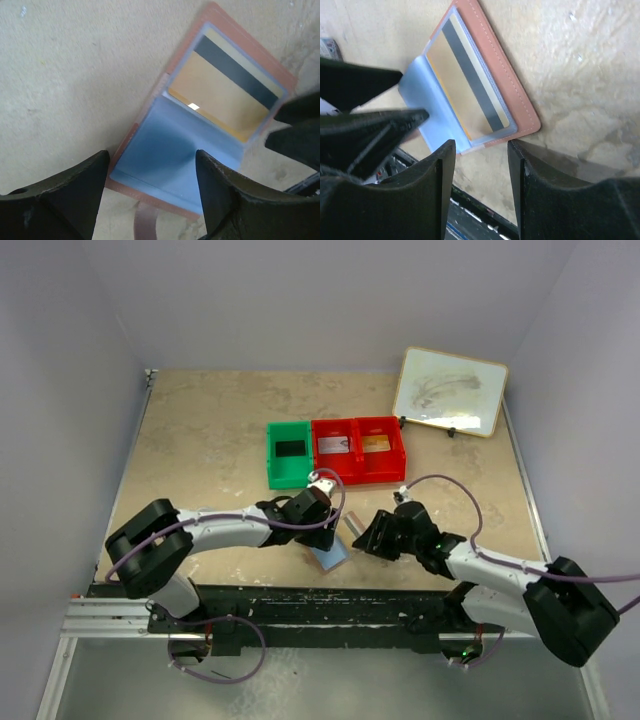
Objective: Take the credit cards out of the card holder
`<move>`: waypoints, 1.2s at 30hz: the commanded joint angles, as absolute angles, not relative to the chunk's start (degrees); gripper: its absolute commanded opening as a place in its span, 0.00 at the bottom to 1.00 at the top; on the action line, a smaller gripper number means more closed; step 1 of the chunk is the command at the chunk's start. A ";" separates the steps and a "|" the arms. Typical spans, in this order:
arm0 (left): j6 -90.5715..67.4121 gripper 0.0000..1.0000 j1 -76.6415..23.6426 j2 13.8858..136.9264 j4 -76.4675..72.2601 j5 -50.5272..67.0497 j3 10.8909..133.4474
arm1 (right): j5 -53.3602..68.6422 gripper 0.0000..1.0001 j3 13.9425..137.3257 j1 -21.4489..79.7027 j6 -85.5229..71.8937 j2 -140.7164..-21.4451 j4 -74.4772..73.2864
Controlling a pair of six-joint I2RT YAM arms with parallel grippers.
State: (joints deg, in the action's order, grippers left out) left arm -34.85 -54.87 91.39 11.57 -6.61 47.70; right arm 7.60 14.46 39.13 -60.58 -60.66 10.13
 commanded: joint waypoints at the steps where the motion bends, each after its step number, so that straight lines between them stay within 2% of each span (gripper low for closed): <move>1: -41.20 0.67 -58.64 86.98 5.11 -5.10 43.76 | 9.42 0.50 18.92 38.15 -56.87 -67.44 13.74; 11: -50.51 0.66 -70.77 87.10 0.41 -12.72 41.60 | 12.52 0.48 32.60 38.24 -46.55 -84.26 13.83; 18: -52.38 0.66 -74.16 88.64 -1.21 -15.02 43.80 | 17.05 0.46 36.57 38.77 -42.38 -90.31 14.08; 22: -52.29 0.66 -74.79 88.57 -0.30 -16.20 45.70 | 14.66 0.46 37.56 39.01 -40.88 -88.78 10.96; 26: -52.44 0.66 -74.97 84.93 4.10 -21.93 45.52 | 9.41 0.52 36.73 38.97 -43.38 -82.30 6.01; 30: -52.94 0.67 -74.89 79.13 8.12 -27.45 43.75 | 5.44 0.52 32.75 39.04 -48.95 -76.73 10.21; 36: -49.04 0.71 -74.79 74.85 11.01 -26.31 43.59 | 4.74 0.52 28.09 39.21 -54.81 -69.54 12.84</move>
